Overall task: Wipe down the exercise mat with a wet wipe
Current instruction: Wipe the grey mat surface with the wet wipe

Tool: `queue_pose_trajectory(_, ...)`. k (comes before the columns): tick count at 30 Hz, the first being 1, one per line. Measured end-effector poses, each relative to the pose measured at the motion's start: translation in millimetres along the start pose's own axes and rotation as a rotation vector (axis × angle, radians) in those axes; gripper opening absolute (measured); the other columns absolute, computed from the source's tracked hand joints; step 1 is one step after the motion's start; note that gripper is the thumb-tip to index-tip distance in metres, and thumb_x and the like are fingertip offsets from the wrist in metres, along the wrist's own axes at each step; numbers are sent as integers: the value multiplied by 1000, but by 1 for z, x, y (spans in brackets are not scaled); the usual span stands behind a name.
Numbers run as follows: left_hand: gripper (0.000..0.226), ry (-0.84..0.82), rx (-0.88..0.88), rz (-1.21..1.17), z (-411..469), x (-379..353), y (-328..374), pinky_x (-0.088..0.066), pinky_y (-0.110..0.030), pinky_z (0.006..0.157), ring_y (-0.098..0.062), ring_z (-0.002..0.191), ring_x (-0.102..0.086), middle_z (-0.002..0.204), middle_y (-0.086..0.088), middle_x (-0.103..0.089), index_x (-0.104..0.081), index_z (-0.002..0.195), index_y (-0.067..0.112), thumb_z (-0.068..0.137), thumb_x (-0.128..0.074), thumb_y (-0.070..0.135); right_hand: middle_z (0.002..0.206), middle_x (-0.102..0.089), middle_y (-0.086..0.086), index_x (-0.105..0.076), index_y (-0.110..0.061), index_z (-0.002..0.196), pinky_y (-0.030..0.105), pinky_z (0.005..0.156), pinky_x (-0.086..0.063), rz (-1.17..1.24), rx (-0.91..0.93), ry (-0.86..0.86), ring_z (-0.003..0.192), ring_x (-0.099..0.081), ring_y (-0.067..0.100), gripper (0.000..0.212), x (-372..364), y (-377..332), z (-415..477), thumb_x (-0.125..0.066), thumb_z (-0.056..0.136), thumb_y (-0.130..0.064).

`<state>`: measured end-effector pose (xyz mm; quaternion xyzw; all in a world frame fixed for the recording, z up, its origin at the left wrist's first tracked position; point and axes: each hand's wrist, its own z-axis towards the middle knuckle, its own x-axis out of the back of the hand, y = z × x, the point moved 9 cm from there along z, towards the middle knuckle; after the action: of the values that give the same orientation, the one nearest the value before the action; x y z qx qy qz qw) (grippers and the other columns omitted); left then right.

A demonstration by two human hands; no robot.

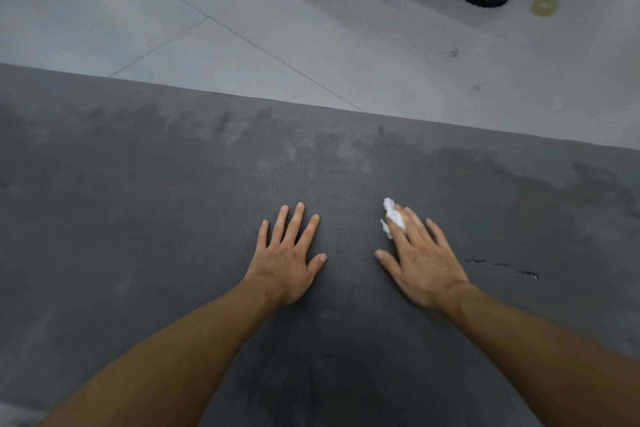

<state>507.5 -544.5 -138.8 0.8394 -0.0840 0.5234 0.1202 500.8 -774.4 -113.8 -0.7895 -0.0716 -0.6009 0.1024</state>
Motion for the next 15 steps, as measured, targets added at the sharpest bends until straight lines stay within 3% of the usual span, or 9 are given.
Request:
queue_pose_trajectory(4,76,-2,-14,-6,-2,-1,-1,10,-56,125,-26,150,34,163,1,39,28,157,32,102,-12,68,173,3,3,-5,-19,164,42,129,-1,-29,-110,-6,158,7,17,81,5,30,8,-4,99,-66)
queue_pose_trajectory(9,76,17,-27,-10,-2,-2,-1,12,-54,125,-25,150,34,163,1,38,27,156,33,101,-11,68,172,7,6,-6,-16,164,40,129,-9,114,-200,-28,159,7,20,86,3,31,12,-9,97,-69)
queue_pose_trajectory(13,76,40,-29,-2,-5,2,-2,9,-54,126,-24,152,32,165,0,35,25,158,32,101,-13,68,172,10,2,14,-20,163,39,129,-9,184,-71,-15,158,8,17,85,5,-5,17,-21,101,-66)
queue_pose_trajectory(15,77,51,-40,-2,-10,4,-1,7,-52,127,-24,153,29,166,0,32,21,159,32,102,-16,67,172,10,1,14,-21,162,38,129,-8,196,39,-24,158,10,15,83,2,-35,19,-27,102,-62)
